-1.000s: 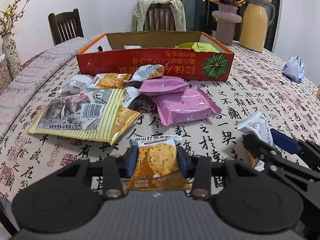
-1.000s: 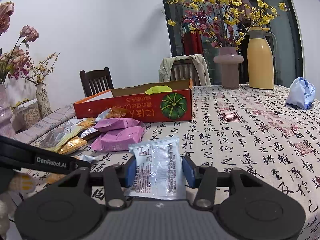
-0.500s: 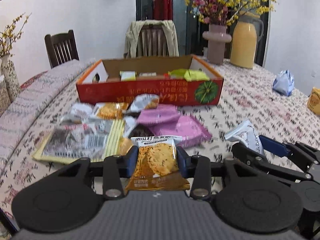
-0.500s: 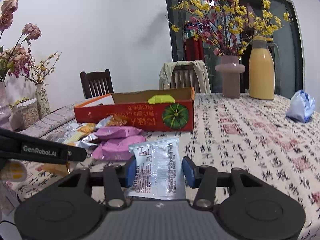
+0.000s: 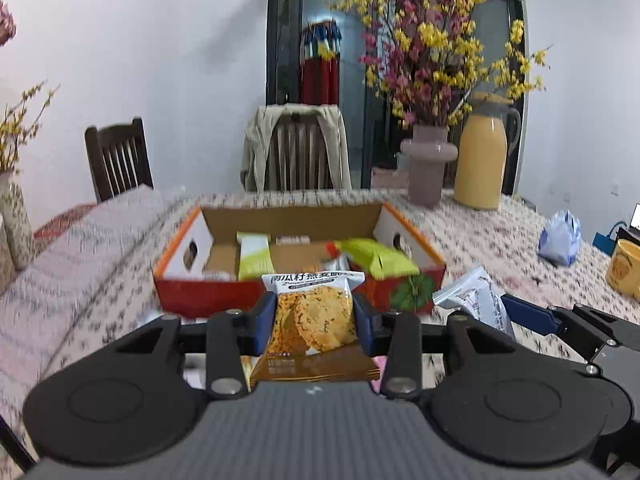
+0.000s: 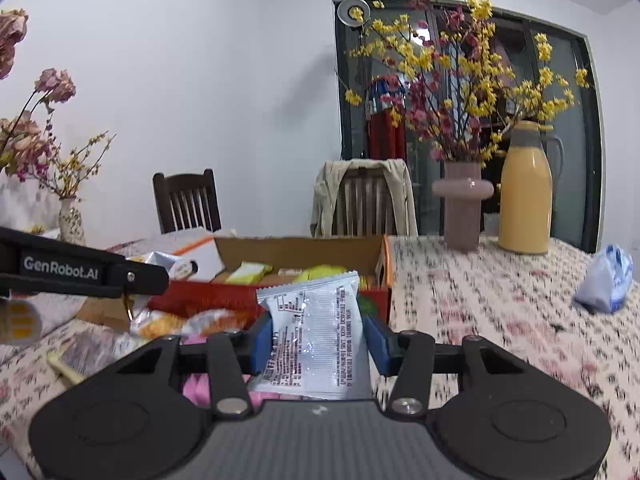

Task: Organize snacks
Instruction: 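Carry both packets into the cardboard box and open both grippers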

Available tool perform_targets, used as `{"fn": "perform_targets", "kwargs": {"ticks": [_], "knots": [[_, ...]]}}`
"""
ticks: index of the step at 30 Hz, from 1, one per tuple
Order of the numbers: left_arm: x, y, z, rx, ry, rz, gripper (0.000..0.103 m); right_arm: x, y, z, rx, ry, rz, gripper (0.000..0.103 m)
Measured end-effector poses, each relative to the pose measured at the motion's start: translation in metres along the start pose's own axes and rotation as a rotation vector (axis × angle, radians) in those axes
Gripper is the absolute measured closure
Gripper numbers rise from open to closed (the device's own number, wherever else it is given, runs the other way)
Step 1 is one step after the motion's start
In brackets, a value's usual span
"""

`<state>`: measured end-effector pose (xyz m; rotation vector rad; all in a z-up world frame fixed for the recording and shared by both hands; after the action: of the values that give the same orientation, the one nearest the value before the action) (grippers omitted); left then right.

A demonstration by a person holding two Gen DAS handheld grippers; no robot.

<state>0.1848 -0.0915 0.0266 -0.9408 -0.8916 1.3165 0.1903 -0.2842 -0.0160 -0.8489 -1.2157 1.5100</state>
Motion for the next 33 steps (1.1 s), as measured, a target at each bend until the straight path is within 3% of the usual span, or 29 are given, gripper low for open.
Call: {"fn": "perform_targets", "kwargs": {"ticks": [14, 25, 33], "knots": [[0.029, -0.056, -0.032, -0.106, -0.013, 0.000, 0.061, 0.008, -0.059, -0.068, -0.031, 0.018, 0.009, 0.055], [0.064, -0.075, -0.082, -0.101, -0.032, 0.051, 0.061, 0.023, -0.080, -0.129, 0.004, 0.024, 0.032, 0.055], [0.084, -0.068, -0.128, -0.076, -0.074, 0.085, 0.061, 0.027, -0.076, -0.166, 0.024, 0.025, 0.005, 0.055]]}}
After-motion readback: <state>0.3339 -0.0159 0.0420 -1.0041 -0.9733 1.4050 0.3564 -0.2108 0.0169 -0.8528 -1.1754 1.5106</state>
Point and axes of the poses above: each gripper's, at about its wrist camera, not at the fingertips, and z roughly against the way its jaws point, x to its left, y to its underside, the point moved 4 cm from there along -z, roughly the way its jaws point, and after that the axes turned 2 degrees about -x, right-handed, at the moved point
